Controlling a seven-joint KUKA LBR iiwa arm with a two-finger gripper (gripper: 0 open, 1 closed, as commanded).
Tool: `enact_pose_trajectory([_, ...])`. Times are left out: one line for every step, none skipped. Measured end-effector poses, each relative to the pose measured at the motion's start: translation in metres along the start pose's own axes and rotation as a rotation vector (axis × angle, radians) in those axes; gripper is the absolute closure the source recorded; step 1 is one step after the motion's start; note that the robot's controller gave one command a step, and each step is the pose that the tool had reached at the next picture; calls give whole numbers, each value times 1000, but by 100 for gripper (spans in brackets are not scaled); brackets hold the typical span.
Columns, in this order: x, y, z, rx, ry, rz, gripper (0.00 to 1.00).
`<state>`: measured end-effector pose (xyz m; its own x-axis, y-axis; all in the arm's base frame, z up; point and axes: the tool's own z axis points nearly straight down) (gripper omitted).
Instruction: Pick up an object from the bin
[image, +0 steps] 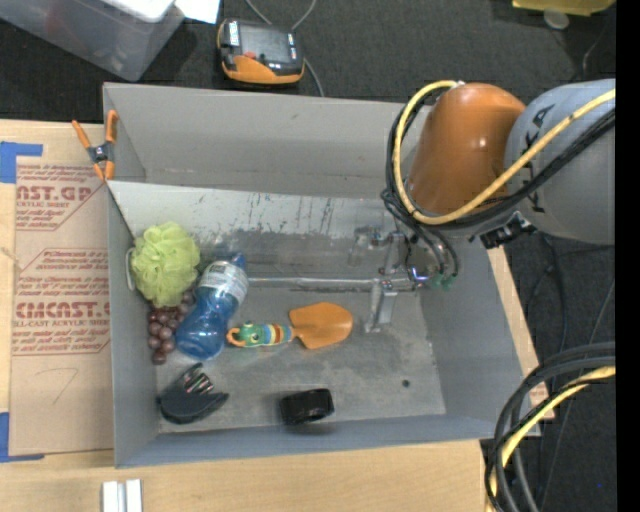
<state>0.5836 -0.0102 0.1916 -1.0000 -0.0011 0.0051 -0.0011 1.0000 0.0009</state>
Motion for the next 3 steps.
enact_pose_trajectory([-2, 0, -4, 0, -8, 0, 0])
enact_pose_trajectory([4, 22, 126, -2, -2, 132, 0])
enact_pose_trajectory([-4, 22, 39, -3, -22, 268, 0])
